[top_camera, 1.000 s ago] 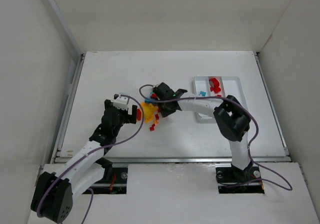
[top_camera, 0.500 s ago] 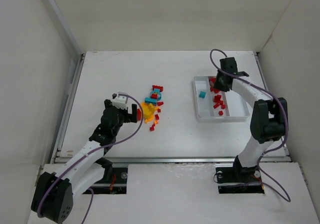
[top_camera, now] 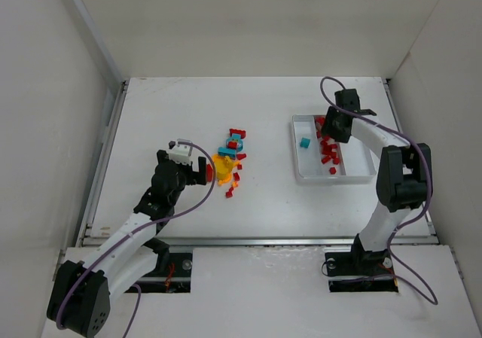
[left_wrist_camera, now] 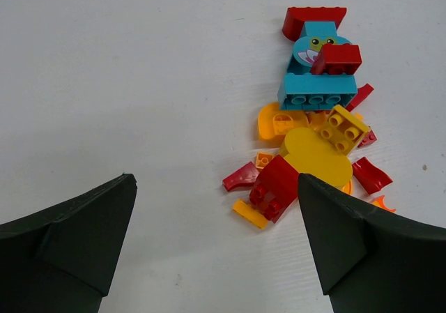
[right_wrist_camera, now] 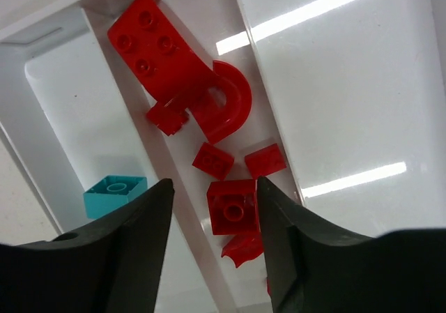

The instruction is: Sort the legos into containers by color

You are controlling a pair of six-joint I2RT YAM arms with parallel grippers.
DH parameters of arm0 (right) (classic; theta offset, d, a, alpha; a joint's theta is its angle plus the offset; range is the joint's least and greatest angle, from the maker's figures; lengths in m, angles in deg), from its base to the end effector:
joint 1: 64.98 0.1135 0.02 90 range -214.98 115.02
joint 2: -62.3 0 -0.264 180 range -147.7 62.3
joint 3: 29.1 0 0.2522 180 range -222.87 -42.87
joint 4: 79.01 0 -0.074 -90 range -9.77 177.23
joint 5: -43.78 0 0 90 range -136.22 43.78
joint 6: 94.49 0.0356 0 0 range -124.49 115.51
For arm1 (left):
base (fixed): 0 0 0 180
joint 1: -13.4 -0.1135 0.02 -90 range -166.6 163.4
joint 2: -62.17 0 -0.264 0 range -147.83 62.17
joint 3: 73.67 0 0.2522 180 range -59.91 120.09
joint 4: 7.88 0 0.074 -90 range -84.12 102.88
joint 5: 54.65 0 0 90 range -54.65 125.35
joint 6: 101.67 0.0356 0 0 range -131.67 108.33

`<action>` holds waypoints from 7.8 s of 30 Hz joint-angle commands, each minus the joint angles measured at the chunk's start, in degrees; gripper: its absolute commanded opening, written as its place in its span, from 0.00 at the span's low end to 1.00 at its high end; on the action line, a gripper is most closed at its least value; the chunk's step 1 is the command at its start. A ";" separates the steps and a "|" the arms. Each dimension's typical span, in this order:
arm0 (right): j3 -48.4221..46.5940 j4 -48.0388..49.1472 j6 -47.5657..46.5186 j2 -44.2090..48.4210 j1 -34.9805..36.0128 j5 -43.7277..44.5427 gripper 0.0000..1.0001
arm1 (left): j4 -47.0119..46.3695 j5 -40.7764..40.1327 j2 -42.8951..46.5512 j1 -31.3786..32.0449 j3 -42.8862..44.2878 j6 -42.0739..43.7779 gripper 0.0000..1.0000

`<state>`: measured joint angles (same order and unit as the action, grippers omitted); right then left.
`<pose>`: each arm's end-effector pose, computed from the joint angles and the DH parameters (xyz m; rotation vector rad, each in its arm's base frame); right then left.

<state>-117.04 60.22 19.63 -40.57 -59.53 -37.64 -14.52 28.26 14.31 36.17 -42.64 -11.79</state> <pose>0.3828 0.0312 0.2157 0.4675 2.4832 0.0157 0.1786 -0.0702 0.2169 0.2545 1.7322 -0.1840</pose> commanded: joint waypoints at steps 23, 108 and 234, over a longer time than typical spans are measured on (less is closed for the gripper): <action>-4.05 7.05 -13.57 -4.09 38.49 -14.47 0.44 | -2.71 -3.01 3.12 -0.70 -0.58 0.82 1.00; 3.68 3.10 -12.69 4.17 1.40 -3.74 0.62 | 15.93 31.00 -14.98 -5.54 12.87 39.23 1.00; 10.10 18.92 -32.81 23.15 40.15 -21.00 0.97 | -14.92 38.65 -8.31 1.23 18.41 -18.42 0.00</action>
<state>-108.03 77.01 -9.09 -17.77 -21.08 -64.48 -22.94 64.94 5.68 37.52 -27.53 -25.98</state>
